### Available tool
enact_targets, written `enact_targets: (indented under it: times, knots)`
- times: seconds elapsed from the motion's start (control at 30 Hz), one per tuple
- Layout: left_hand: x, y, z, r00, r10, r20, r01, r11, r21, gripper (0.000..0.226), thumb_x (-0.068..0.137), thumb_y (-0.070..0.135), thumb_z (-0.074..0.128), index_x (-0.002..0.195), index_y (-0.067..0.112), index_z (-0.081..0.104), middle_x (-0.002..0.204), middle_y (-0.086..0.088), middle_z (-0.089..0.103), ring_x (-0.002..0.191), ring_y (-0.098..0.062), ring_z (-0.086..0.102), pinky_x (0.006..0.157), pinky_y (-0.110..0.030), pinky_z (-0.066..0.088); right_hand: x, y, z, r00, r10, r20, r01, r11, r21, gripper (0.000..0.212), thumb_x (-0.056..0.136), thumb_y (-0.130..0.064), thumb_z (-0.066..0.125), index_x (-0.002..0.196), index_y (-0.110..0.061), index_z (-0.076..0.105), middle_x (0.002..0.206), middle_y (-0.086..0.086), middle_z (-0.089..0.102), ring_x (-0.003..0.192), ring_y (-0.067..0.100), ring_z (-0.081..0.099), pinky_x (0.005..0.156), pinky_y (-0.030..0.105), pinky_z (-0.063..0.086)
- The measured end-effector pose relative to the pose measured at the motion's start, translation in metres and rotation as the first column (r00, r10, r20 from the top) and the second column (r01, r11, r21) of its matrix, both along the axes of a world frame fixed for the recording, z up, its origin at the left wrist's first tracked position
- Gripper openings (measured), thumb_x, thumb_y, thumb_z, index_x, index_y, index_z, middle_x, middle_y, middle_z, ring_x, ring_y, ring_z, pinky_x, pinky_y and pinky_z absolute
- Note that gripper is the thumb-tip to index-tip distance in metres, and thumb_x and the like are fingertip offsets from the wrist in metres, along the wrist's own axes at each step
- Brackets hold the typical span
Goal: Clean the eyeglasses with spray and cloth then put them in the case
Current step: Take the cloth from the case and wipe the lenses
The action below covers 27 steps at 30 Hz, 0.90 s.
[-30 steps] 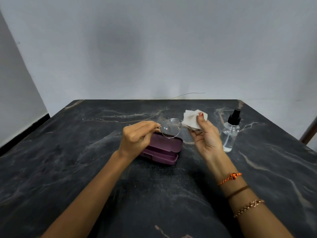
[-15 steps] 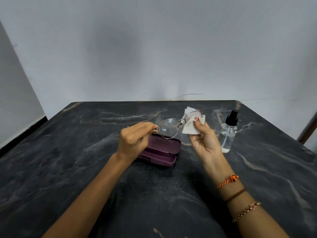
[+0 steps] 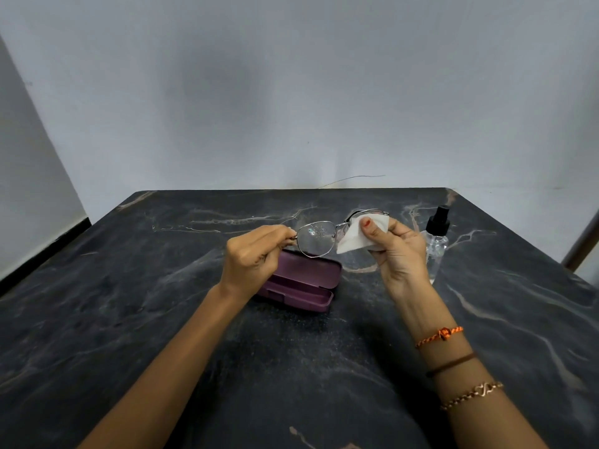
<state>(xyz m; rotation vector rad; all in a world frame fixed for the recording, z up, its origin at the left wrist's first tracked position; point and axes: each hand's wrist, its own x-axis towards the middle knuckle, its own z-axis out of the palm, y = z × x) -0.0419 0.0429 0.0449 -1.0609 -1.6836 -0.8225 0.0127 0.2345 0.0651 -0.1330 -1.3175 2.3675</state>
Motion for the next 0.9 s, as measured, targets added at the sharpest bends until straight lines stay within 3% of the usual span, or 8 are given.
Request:
enact_targets:
  times: [0.13,0.27,0.37,0.5,0.6,0.67,0.8,0.9]
  knots:
    - [0.005,0.004,-0.002,1.0,-0.023,0.016,0.023,0.999,-0.036,0.021,0.058,-0.027,0.067,0.072,-0.012,0.069,0.068,-0.016,0.071,0.074,-0.015,0.062,0.069,-0.018,0.054,-0.001,-0.008,0.001,0.996,0.079,-0.041,-0.089,0.922,-0.376,0.019,0.084,0.011,0.05,0.082,-0.006,0.058,0.057,0.0,0.072,0.056,0.008,0.069,0.054,0.02,0.057]
    - [0.005,0.003,-0.002,0.999,0.005,0.035,-0.004,1.0,-0.018,0.026,0.055,-0.032,0.068,0.072,-0.012,0.07,0.068,-0.016,0.07,0.074,-0.015,0.062,0.071,-0.015,0.053,0.001,-0.014,-0.003,0.984,0.139,-0.107,-0.174,0.852,-0.494,0.017,0.087,0.009,0.046,0.085,-0.004,0.057,0.059,0.005,0.073,0.057,0.011,0.07,0.052,0.023,0.057]
    - [0.005,0.002,-0.001,1.0,0.012,0.024,-0.012,1.0,-0.005,0.023,0.058,-0.03,0.067,0.073,-0.013,0.069,0.069,-0.017,0.07,0.073,-0.014,0.062,0.074,-0.01,0.051,0.0,-0.016,-0.005,0.979,0.172,-0.112,-0.203,0.895,-0.397,0.017,0.089,0.004,0.044,0.085,-0.005,0.058,0.062,0.003,0.074,0.06,0.01,0.07,0.056,0.023,0.059]
    - [0.004,-0.001,0.003,1.0,0.016,-0.011,-0.016,1.0,0.007,0.02,0.061,-0.028,0.062,0.076,-0.016,0.068,0.072,-0.02,0.07,0.075,-0.014,0.063,0.079,-0.009,0.05,-0.002,-0.007,-0.005,0.981,0.182,-0.068,-0.187,0.979,-0.084,0.017,0.089,-0.002,0.047,0.085,-0.008,0.062,0.066,-0.004,0.074,0.067,0.005,0.069,0.064,0.019,0.057]
    - [0.001,-0.003,0.005,0.999,0.038,-0.009,-0.038,0.999,0.033,0.02,0.061,-0.027,0.064,0.076,-0.015,0.068,0.073,-0.021,0.07,0.075,-0.013,0.064,0.082,-0.007,0.048,0.0,0.0,-0.003,0.99,0.144,0.001,-0.142,0.976,0.167,0.01,0.08,-0.004,0.058,0.081,-0.01,0.066,0.066,-0.007,0.074,0.067,0.002,0.067,0.064,0.016,0.055]
    - [0.0,-0.004,0.005,0.999,0.046,-0.017,-0.045,0.998,0.037,0.018,0.061,-0.026,0.065,0.075,-0.014,0.069,0.072,-0.021,0.07,0.078,-0.016,0.062,0.083,-0.006,0.047,0.001,0.001,-0.002,0.992,0.121,0.023,-0.123,0.972,0.2,0.011,0.078,0.0,0.06,0.08,-0.009,0.065,0.063,-0.007,0.073,0.064,0.002,0.067,0.061,0.016,0.055]
    - [-0.001,-0.004,0.003,0.999,0.035,-0.02,-0.035,0.999,0.013,0.021,0.058,-0.028,0.067,0.074,-0.014,0.069,0.071,-0.02,0.07,0.077,-0.016,0.062,0.083,-0.006,0.046,0.001,-0.002,-0.001,0.981,0.191,0.017,-0.189,0.979,-0.079,0.015,0.084,0.006,0.051,0.085,-0.005,0.061,0.062,-0.003,0.073,0.062,0.006,0.069,0.061,0.022,0.058]
    - [0.0,-0.002,0.002,1.0,0.01,-0.006,-0.01,1.0,-0.026,0.023,0.057,-0.03,0.067,0.073,-0.013,0.069,0.071,-0.017,0.071,0.07,-0.015,0.067,0.076,-0.014,0.052,0.0,-0.006,-0.001,0.978,0.201,-0.058,-0.209,0.914,-0.348,0.016,0.088,0.005,0.045,0.087,-0.005,0.057,0.062,0.002,0.073,0.06,0.012,0.07,0.064,0.031,0.058]
